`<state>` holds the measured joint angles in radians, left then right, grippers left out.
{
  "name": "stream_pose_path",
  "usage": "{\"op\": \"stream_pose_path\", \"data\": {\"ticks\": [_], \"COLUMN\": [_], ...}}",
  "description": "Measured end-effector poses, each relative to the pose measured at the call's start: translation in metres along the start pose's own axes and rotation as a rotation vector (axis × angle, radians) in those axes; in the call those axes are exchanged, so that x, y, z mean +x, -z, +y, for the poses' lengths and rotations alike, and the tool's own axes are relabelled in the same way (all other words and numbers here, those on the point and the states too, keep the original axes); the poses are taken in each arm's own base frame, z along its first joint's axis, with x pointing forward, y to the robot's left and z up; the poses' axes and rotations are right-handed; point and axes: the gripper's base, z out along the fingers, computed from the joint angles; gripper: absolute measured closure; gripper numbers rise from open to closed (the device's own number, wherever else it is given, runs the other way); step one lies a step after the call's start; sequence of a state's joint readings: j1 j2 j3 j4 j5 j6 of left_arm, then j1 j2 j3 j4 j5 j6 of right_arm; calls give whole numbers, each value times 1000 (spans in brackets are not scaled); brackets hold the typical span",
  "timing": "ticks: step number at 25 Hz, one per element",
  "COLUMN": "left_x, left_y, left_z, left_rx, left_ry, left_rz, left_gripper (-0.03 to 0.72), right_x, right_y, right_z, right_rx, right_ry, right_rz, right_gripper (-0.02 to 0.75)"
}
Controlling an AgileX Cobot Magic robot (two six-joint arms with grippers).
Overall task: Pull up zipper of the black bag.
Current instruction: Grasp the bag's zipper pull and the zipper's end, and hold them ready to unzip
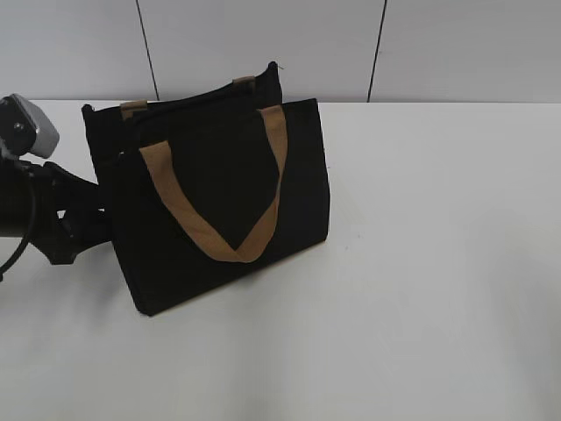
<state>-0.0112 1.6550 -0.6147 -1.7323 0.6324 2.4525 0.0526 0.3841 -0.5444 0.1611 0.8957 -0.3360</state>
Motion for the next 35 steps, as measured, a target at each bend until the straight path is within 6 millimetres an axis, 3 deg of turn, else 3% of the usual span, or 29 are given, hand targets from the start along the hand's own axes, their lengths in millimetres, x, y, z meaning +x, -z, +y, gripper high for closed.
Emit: {"op": "stream_pose_path", "data": {"ticks": [10,17,28,32,35], "left_x": [13,12,2,3,4], "left_y": [-16,-23,-24,-24,-24], "left_z": [3,6,11,12,12], "left_rx": [44,70,78,69,63], "left_ry": [41,47,30,30,30], "left_rz": [29,10,-37,-26,-18], "left_gripper": [242,389,498,494,439], "right_x": [0,-1,-1,-1,-1], "right_y": [0,0,0,0,0], "right_z": [0,0,0,0,0], "right_rx": [2,2,2,2,2], "right_ry": [0,0,0,0,0], "right_rz": [-4,-7,-9,-9,-9], "right_gripper": [383,383,383,383,383]}}
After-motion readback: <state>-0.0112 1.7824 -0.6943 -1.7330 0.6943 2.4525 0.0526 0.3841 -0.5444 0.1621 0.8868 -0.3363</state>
